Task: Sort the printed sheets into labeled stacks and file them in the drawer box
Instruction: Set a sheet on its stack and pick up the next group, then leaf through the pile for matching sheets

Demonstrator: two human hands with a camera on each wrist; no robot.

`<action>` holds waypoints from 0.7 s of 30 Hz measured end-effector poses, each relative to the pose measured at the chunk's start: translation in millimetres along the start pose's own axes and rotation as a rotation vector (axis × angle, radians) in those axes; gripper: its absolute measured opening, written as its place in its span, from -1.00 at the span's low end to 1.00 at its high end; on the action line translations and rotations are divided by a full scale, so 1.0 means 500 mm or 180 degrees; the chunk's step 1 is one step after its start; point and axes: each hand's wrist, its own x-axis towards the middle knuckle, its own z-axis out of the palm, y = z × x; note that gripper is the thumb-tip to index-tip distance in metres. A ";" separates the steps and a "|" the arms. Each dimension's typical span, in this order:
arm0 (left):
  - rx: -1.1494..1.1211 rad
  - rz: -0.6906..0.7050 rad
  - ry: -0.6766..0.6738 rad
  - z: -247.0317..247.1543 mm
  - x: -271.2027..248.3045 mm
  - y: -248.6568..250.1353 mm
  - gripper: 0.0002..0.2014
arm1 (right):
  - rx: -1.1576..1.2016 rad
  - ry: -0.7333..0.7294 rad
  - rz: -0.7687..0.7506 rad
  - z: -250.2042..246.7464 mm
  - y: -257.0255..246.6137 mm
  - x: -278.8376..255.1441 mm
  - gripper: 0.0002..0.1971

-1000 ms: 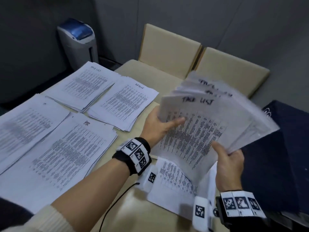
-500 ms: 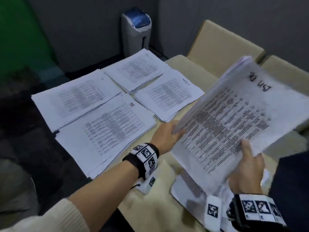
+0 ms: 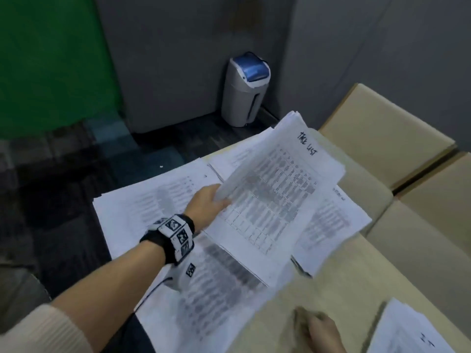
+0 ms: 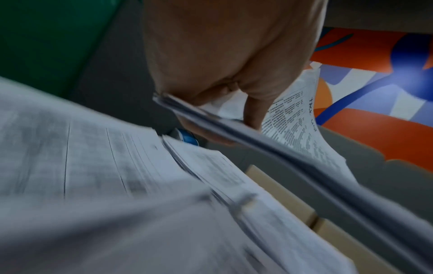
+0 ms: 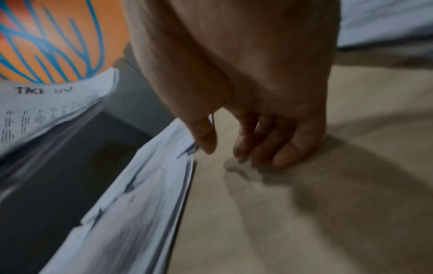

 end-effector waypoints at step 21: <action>0.2561 0.0531 0.0606 0.095 0.439 0.079 -0.56 | -0.0049 0.0578 0.0176 0.072 0.075 0.065 -0.66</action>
